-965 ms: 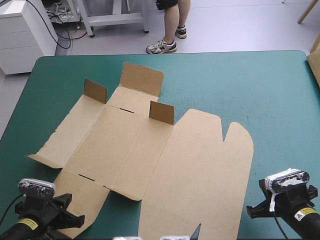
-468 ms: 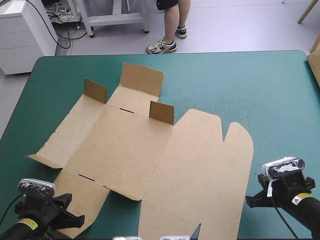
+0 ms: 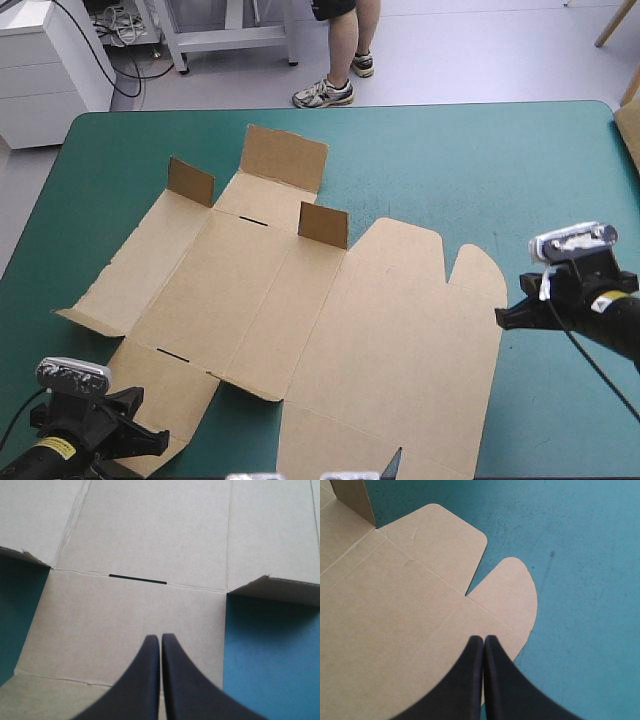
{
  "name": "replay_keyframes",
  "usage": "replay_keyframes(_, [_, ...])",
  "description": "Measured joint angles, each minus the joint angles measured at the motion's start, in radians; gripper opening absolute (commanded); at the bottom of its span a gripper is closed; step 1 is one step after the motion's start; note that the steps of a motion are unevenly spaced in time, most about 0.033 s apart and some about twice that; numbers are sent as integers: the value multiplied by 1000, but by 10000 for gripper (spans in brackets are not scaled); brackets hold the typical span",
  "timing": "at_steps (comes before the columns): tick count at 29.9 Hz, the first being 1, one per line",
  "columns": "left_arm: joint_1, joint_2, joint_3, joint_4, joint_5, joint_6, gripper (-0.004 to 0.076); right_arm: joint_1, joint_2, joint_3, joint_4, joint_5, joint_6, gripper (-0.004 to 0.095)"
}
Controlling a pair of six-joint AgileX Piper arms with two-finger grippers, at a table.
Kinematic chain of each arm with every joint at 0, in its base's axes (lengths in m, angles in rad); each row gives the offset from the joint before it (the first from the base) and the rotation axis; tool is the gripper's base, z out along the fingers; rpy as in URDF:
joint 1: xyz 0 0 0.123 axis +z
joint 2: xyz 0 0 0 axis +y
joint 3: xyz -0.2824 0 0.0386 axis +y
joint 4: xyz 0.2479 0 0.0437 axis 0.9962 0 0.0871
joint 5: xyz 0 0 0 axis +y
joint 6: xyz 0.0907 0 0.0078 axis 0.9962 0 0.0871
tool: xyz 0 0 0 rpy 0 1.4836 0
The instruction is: Fold the box
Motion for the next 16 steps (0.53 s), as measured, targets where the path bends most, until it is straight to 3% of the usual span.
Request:
replay_keyframes(3, [0, 0, 0, 0, 0, 0, -8, 0, 112, -108, 1, 61, -2, 65])
replay_keyframes(11, [0, 0, 0, 0, 0, 0, -8, 1, 249, -211, 41, 97, 20, 534])
replay_keyframes(16, [0, 0, 0, 0, 0, 0, -8, 1, 255, -213, 88, 98, 20, 606])
